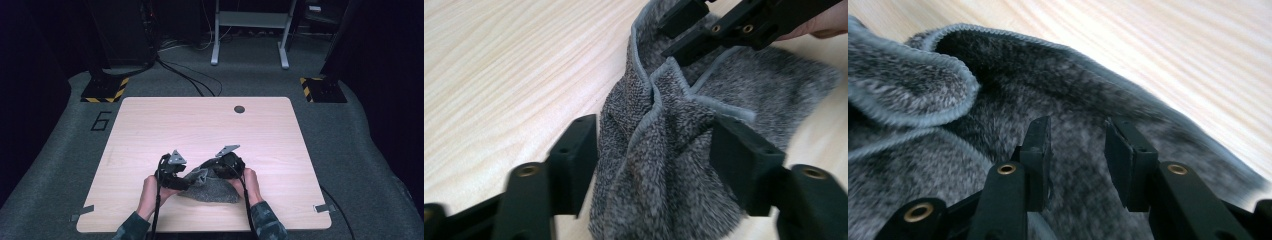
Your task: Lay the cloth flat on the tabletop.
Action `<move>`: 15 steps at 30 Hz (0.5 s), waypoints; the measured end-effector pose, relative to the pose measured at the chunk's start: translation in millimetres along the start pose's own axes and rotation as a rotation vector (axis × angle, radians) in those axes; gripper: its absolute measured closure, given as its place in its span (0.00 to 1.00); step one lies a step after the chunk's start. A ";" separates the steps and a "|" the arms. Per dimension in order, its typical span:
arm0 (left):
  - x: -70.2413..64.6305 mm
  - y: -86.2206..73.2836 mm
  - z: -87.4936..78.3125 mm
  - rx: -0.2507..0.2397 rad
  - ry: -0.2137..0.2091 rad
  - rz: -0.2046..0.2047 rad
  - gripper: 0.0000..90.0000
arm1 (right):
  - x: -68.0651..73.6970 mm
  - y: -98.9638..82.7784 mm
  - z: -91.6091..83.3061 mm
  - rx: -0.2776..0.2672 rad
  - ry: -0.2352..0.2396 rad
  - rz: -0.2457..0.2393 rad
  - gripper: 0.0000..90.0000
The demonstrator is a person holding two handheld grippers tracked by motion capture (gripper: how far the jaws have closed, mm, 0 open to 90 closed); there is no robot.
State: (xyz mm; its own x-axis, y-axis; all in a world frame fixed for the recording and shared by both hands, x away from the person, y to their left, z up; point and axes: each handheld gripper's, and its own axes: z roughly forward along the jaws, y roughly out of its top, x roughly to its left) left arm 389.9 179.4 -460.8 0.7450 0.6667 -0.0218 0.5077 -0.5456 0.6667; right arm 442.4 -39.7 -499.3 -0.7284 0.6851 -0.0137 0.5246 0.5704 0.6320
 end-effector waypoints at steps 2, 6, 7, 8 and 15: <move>-0.4 -0.2 3.1 0.019 -0.007 0.009 0.54 | 0.2 0.5 3.9 0.008 -0.011 0.001 0.72; -4.4 -9.8 5.9 0.012 -0.006 0.030 0.83 | -5.1 -0.6 8.9 0.018 -0.033 0.029 0.82; -4.4 -9.8 5.9 0.012 -0.006 0.030 0.84 | -5.1 -0.6 8.9 0.018 -0.033 0.029 0.82; -4.6 -13.1 2.5 -0.002 -0.009 0.036 0.87 | -7.7 -1.1 8.8 0.015 -0.042 0.048 0.83; -3.1 -24.9 -14.1 -0.023 -0.049 0.023 0.93 | -22.8 1.3 10.4 0.021 -0.100 0.120 0.83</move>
State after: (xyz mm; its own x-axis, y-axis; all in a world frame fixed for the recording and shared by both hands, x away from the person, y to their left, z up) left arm 368.9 198.1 -466.8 0.7767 0.6285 -0.0421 0.4809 -0.5485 0.6841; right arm 464.3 -49.9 -506.2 -0.6128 0.7900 -0.0166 0.6151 0.4902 0.6175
